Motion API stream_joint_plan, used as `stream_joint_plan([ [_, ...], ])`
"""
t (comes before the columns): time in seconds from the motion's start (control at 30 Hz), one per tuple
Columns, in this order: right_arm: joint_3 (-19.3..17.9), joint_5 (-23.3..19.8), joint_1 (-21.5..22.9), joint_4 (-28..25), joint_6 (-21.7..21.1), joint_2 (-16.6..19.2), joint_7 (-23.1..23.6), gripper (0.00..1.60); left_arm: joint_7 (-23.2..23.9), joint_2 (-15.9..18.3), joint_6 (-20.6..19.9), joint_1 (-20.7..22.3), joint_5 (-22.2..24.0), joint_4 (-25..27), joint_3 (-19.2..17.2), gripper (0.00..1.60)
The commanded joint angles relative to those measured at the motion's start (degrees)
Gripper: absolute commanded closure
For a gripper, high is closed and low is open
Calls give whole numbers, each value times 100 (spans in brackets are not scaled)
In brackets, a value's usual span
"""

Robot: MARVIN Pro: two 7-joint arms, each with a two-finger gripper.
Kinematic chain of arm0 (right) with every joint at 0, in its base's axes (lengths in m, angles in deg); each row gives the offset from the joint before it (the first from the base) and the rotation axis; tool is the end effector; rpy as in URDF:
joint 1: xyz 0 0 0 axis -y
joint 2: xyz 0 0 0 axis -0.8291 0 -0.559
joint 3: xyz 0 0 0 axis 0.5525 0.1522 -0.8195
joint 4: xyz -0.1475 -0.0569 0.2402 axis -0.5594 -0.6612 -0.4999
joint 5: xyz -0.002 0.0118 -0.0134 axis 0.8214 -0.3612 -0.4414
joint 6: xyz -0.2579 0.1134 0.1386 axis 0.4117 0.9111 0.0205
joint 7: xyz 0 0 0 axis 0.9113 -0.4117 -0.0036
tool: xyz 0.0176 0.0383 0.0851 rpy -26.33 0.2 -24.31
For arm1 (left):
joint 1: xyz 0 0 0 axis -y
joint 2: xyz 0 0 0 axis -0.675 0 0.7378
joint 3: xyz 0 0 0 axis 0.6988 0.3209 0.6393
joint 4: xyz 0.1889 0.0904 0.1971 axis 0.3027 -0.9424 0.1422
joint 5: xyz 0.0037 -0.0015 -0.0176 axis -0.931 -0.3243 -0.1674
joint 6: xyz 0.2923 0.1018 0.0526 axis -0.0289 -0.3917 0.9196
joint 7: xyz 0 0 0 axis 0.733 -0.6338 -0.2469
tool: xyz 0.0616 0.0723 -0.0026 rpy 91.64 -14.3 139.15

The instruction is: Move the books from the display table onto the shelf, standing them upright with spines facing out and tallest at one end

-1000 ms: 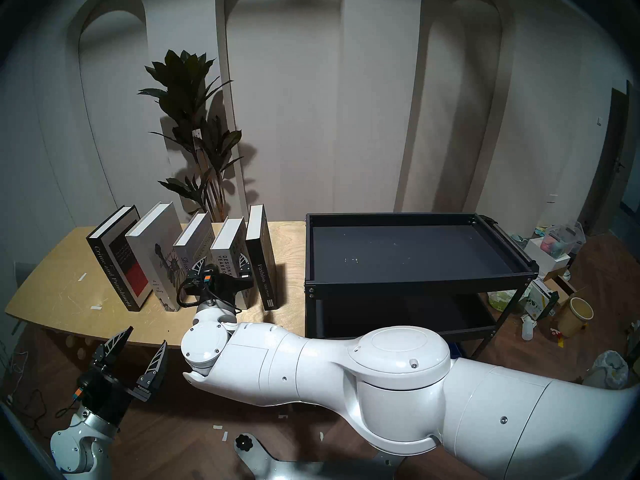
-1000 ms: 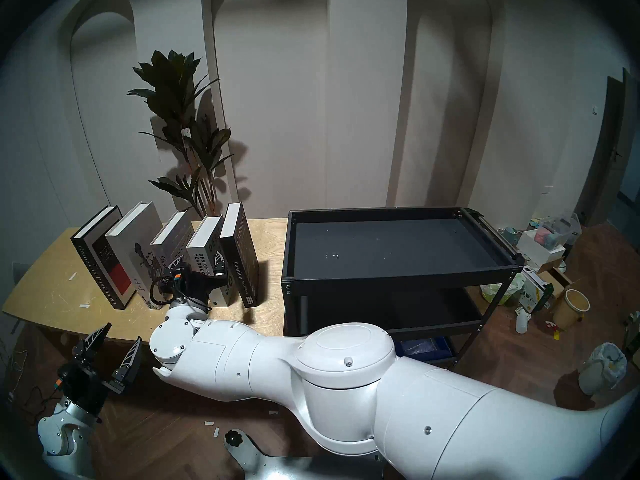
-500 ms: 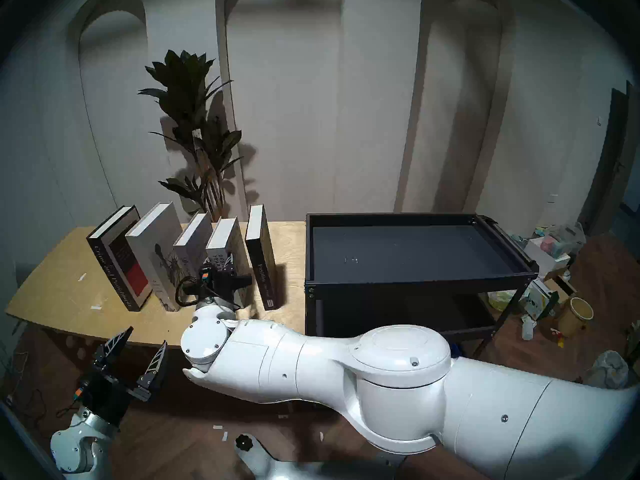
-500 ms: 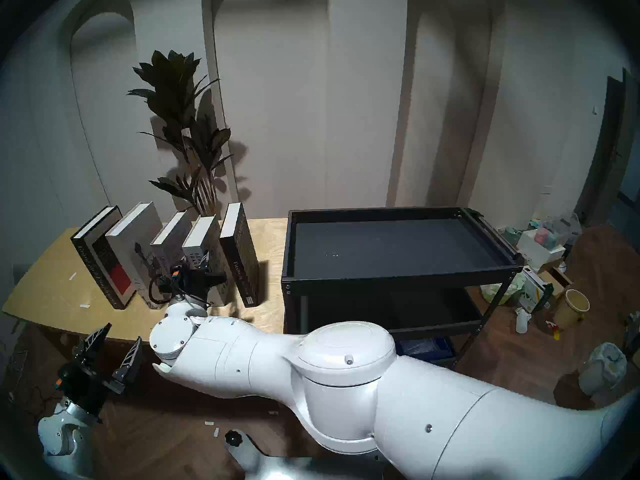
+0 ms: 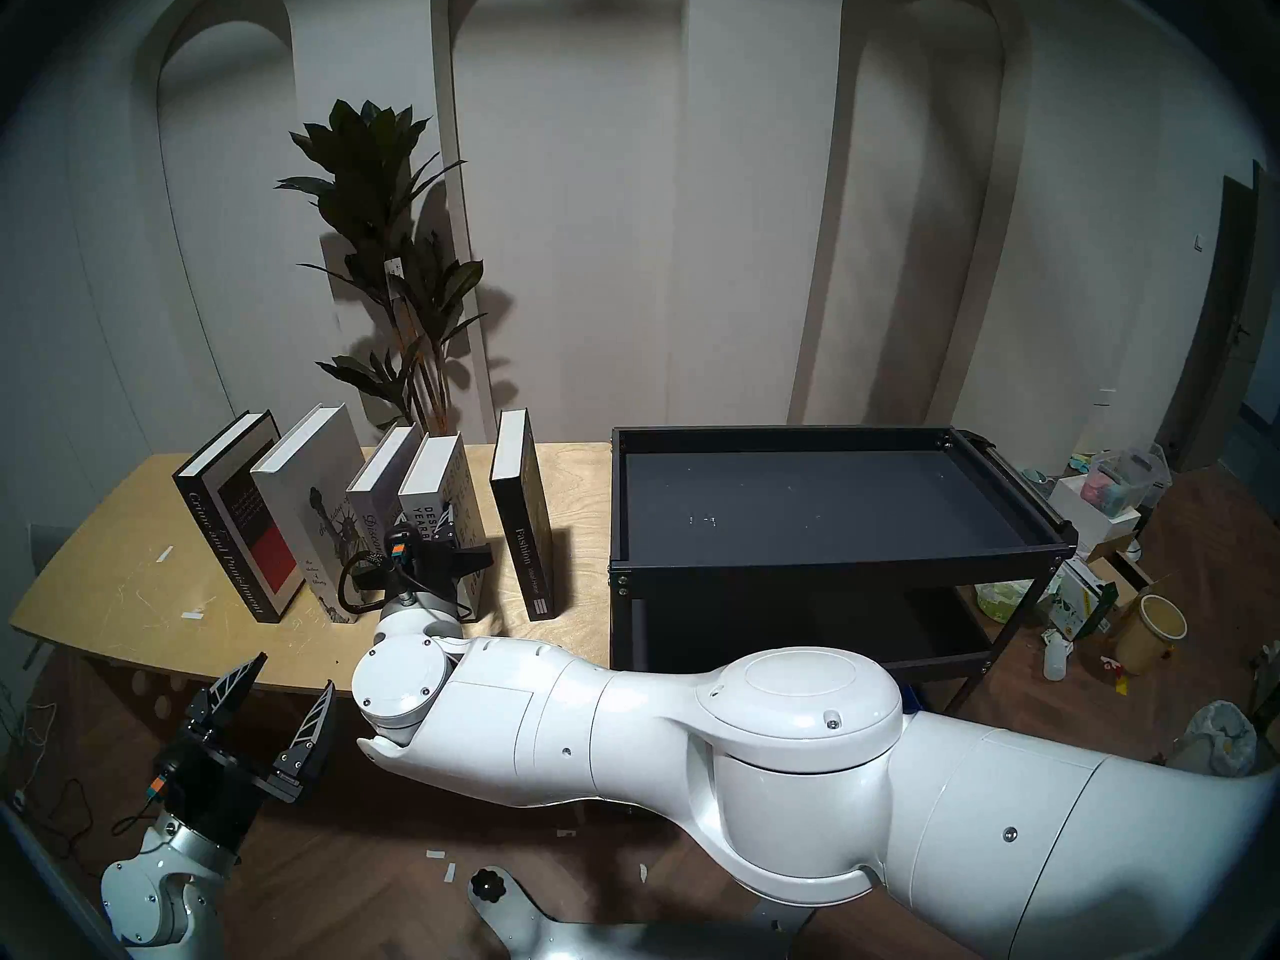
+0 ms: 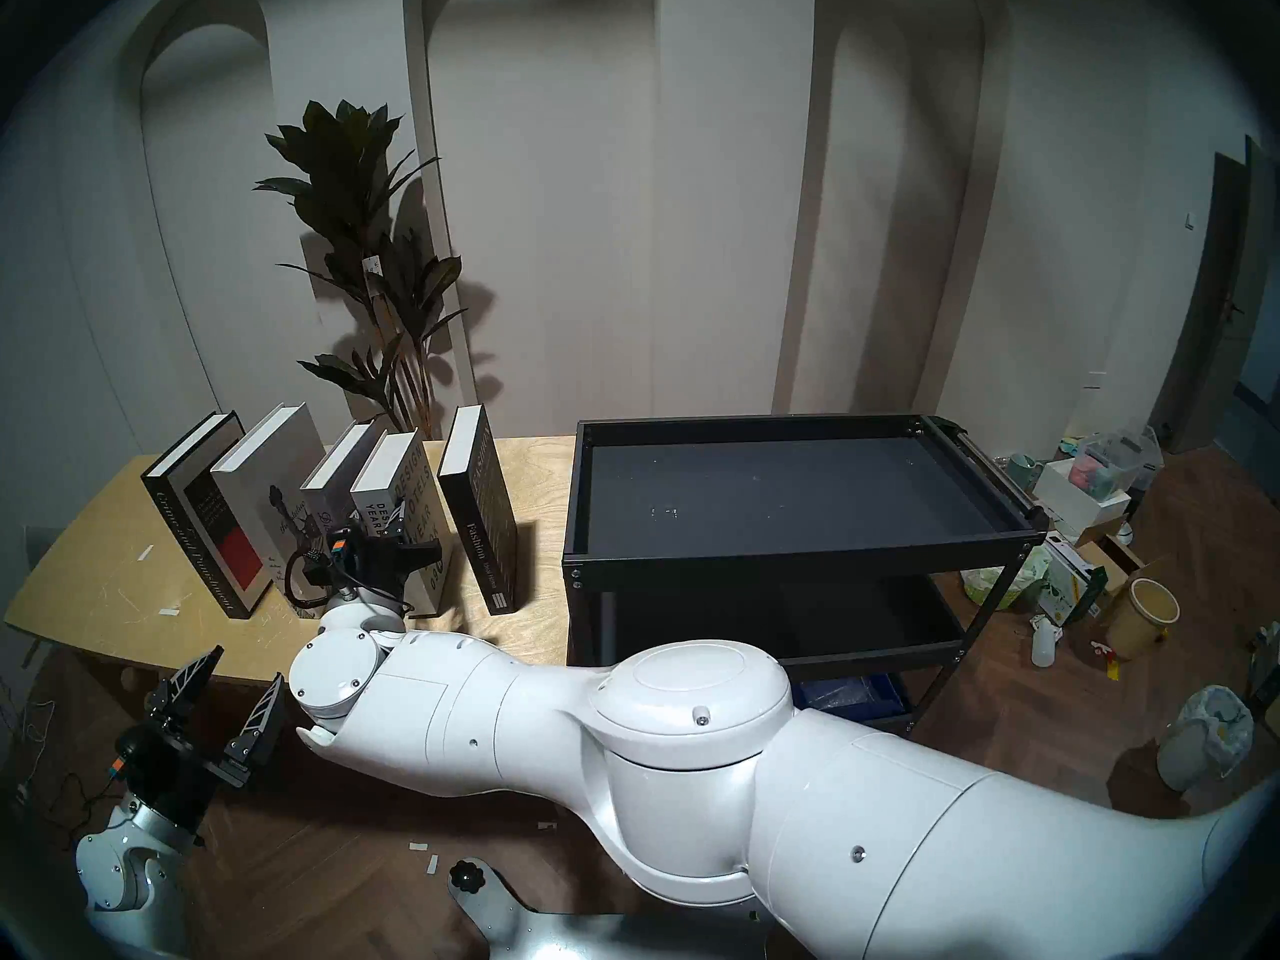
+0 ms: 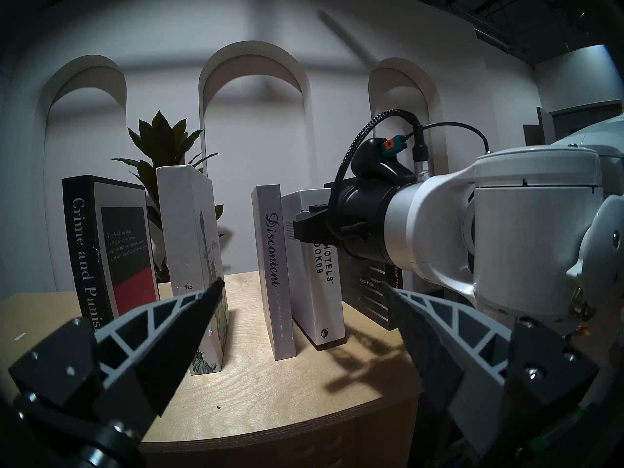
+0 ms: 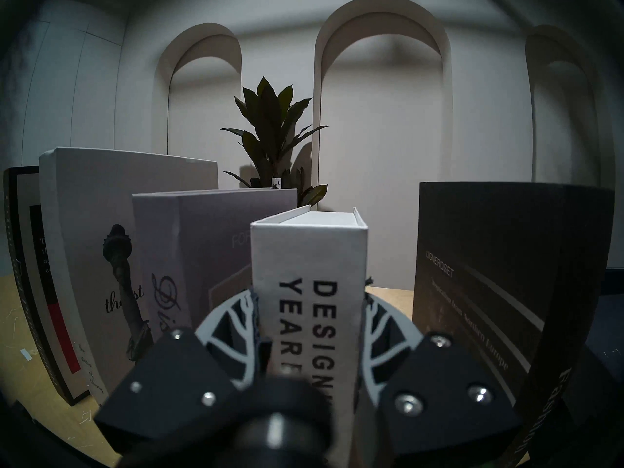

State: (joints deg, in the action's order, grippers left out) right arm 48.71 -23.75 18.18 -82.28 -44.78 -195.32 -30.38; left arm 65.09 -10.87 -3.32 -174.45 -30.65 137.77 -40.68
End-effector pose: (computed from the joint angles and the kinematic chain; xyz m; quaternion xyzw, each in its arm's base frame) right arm 0.3918 0.4375 -0.2608 -0.6834 -0.0998 -0.7166 0.0975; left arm 0.1656 0.1897 -0.3030 0.6573 -0.1086 0.7436 0.0575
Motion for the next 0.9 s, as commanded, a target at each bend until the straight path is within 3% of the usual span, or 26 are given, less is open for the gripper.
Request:
stream_joint_plan([
  [0.0,-69,174,212,-192,56,-93,-104,160,7,8,12,0,-2,74,-9,0],
  [0.87,-405,861,1161,-854,24,-93,-915,160,22,-2,11,0,-5,84,-17,0],
])
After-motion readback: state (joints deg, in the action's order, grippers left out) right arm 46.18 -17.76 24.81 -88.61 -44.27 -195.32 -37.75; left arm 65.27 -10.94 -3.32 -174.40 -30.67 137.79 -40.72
